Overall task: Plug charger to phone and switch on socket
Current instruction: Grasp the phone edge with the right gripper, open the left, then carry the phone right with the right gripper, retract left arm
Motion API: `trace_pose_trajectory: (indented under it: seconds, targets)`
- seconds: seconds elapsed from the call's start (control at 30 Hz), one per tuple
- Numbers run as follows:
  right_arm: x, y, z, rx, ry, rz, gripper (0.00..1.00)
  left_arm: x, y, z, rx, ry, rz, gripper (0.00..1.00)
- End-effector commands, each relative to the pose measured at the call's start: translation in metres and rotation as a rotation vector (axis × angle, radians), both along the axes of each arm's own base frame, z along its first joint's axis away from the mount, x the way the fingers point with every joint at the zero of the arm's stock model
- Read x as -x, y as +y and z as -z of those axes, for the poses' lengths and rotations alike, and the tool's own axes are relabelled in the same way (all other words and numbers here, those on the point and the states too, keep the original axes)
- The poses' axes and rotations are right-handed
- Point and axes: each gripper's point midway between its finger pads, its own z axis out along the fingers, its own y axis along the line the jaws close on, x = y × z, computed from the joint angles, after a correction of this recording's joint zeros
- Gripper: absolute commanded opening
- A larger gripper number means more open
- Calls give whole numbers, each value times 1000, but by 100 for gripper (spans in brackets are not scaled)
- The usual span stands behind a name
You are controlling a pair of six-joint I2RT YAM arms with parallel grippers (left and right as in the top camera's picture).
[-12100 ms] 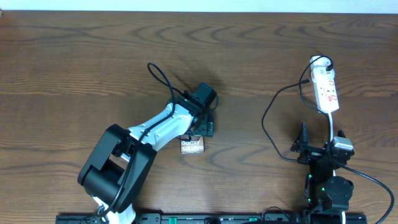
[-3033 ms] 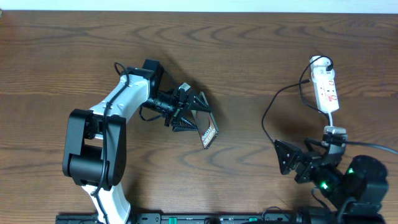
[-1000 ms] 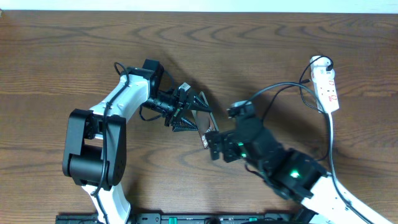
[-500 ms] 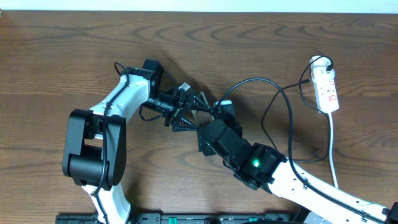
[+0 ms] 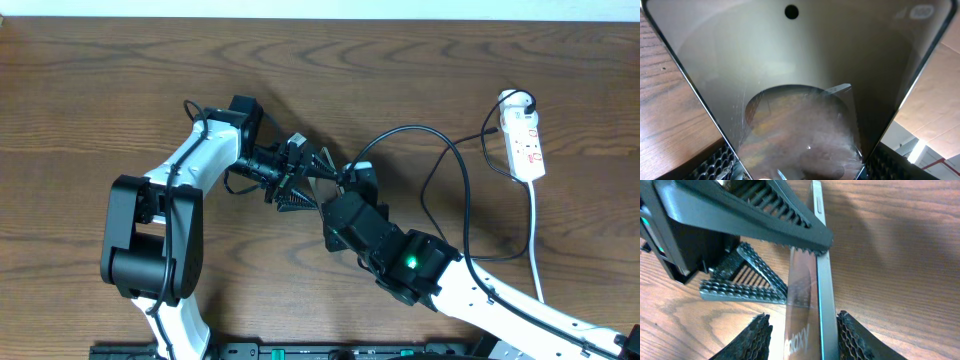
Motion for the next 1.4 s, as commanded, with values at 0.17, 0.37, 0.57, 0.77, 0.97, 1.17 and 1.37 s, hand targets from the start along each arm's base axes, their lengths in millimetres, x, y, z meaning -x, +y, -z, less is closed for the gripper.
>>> trace_pose_trajectory:
  seconds: [0.17, 0.37, 0.57, 0.77, 0.97, 1.17, 1.37]
  targets:
    - [5, -2, 4, -4, 24, 21, 21, -7, -3, -26, 67, -68, -3, 58]
    - [5, -2, 4, -5, 25, 23, 1, -7, -3, -26, 67, -68, -3, 58]
    - [4, -3, 4, -5, 24, 24, 1, -7, -3, -26, 67, -68, -3, 59]
    - [5, -3, 4, -4, 24, 24, 1, -7, -3, -26, 62, -69, -2, 76]
    - [5, -6, -2, -12, 19, 30, 1, -14, 8, -2, -78, -134, 6, 87]
    - [7, -43, -21, -40, 30, 138, 1, -31, 29, 2, -187, -260, -12, 87]
    - [21, -78, -46, -115, 44, 243, 1, -41, 46, -40, -188, -524, -14, 87]
